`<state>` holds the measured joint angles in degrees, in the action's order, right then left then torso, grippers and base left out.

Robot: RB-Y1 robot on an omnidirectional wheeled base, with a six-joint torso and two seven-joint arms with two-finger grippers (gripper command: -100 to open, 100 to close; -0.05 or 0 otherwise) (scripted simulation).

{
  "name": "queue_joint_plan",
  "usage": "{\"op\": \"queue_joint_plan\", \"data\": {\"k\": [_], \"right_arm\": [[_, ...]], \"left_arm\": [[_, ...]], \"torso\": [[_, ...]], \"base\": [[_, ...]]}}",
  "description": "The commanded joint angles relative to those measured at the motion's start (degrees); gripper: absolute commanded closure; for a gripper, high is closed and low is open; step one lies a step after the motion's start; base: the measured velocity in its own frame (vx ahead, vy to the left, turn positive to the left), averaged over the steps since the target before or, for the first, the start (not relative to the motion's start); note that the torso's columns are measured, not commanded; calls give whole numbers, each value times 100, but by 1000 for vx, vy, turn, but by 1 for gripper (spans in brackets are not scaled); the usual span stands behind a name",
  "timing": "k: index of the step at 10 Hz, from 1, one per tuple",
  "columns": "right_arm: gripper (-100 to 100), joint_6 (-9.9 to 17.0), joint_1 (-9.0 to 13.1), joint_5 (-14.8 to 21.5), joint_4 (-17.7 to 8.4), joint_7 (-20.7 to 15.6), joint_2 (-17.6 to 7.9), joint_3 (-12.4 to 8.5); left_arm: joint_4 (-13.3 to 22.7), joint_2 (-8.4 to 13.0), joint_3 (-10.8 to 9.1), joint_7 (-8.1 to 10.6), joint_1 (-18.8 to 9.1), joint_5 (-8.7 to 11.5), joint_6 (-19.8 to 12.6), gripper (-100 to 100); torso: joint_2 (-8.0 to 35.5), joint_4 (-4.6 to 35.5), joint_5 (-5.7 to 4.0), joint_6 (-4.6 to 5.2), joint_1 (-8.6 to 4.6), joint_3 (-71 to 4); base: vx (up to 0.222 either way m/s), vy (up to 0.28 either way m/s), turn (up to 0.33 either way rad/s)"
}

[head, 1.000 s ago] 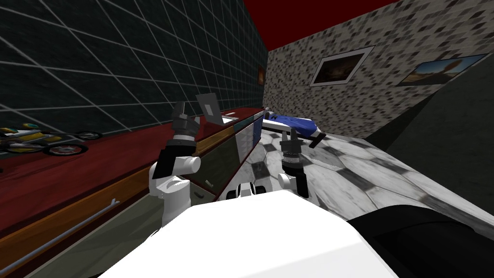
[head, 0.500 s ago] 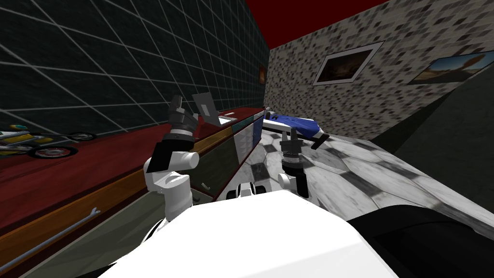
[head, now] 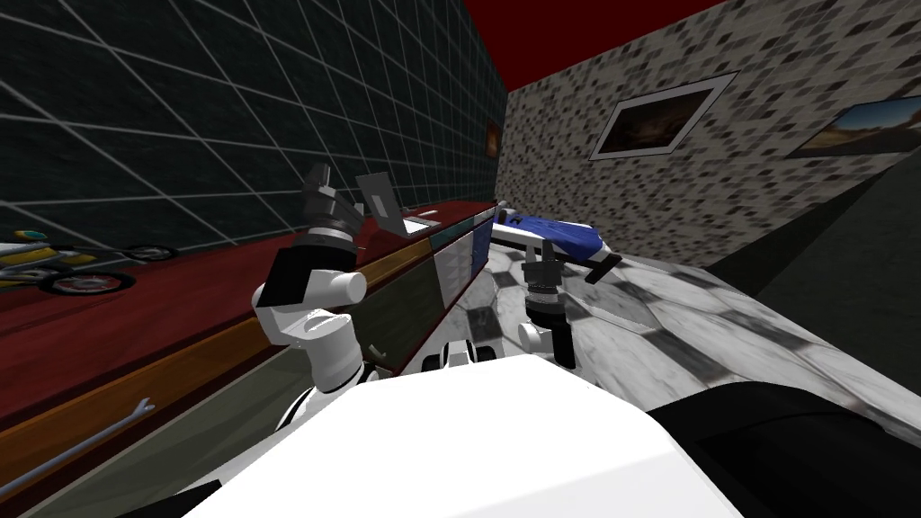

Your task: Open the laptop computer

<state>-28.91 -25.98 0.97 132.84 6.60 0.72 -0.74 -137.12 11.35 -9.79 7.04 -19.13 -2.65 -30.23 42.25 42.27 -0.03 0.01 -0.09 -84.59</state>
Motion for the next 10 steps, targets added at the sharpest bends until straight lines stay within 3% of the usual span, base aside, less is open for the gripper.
{"op": "queue_joint_plan", "data": {"k": [1, 3, 4, 6, 7, 9, 10], "right_arm": [[0, 0, 0, 0, 0, 0, 0, 0], [0, 0, 0, 0, 0, 0, 0, 0], [0, 0, 0, 0, 0, 0, -1, 0], [0, 0, 0, 0, 0, 0, 0, 0], [0, 0, 1, 0, 0, 0, 0, 0], [0, 0, 0, 0, 0, 0, 0, 0], [0, 0, 1, 0, 0, 0, -1, 0]], "left_arm": [[-6, 22, -162, 42, -335, -39, -400, -100], [-6, 22, -162, 42, -405, -39, -610, -100], [-1, 25, -302, 67, -673, -89, -843, -100], [-1, 25, -302, 67, -742, -89, -1045, -100], [7, 24, -448, 87, -1002, -142, -1260, -100], [7, 24, -448, 87, -1072, -142, -1473, -100], [19, 19, -598, 103, -1338, -197, -1689, -100]], "torso": [[9, 2, 6, 0, 19, 5], [0, 0, 3, 0, 6, -1], [11, 3, 4, 0, 13, 7], [3, 1, 1, 0, 2, 2], [6, 2, 4, 0, 13, 4], [-5, -2, 3, 1, 7, -3], [10, 2, 5, 0, 16, 6]], "base": [[72, -56, 83], [48, -62, 28], [46, -66, 78], [43, -69, 33], [74, -65, 107], [53, -61, 22], [53, -81, 104]]}}
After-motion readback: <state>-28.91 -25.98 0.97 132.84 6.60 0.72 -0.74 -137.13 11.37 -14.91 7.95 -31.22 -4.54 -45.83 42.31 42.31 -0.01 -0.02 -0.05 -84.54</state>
